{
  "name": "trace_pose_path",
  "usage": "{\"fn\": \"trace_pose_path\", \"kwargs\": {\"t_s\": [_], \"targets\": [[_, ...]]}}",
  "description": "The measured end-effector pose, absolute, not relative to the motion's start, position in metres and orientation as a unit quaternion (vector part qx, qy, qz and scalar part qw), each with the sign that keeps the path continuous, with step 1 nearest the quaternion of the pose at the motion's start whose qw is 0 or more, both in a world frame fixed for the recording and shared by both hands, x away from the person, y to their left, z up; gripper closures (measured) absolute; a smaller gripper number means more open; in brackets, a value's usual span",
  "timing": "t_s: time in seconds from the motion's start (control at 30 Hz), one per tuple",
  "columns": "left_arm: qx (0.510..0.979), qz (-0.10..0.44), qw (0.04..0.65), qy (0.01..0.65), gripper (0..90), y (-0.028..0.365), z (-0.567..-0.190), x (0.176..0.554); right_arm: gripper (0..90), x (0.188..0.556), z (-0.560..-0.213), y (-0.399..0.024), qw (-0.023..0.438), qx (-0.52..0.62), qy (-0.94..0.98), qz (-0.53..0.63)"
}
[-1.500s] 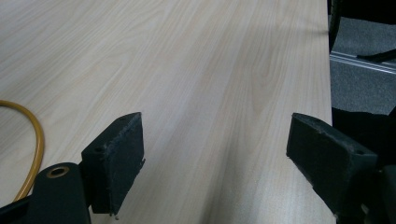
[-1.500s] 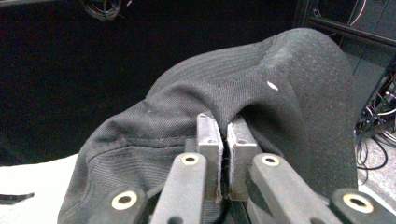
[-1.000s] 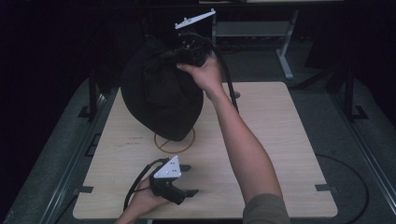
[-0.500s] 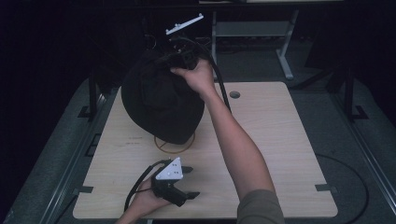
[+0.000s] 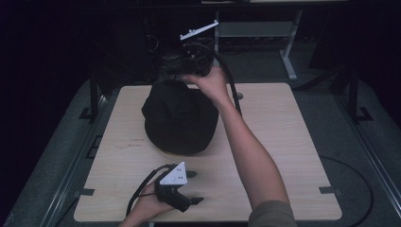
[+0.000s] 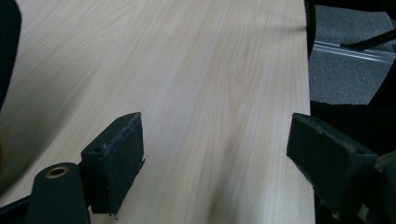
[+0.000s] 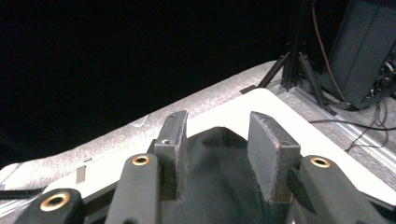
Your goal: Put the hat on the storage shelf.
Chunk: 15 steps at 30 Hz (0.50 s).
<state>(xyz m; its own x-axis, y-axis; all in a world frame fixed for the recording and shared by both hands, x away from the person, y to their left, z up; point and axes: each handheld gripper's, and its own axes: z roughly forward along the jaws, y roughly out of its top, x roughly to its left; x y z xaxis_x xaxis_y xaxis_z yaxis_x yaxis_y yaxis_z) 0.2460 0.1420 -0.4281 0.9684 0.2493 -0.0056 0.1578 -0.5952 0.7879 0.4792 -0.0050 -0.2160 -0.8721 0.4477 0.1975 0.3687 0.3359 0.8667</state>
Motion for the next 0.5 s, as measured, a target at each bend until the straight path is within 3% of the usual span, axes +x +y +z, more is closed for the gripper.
{"fn": "trace_pose_path", "kwargs": {"t_s": [0.5], "targets": [[0.888, 0.04, 0.439, 0.132, 18.3, 0.144, -0.431, 0.249, 39.5, 0.451, -0.23, -0.07, 0.057, 0.258, 0.808, 0.526]]}}
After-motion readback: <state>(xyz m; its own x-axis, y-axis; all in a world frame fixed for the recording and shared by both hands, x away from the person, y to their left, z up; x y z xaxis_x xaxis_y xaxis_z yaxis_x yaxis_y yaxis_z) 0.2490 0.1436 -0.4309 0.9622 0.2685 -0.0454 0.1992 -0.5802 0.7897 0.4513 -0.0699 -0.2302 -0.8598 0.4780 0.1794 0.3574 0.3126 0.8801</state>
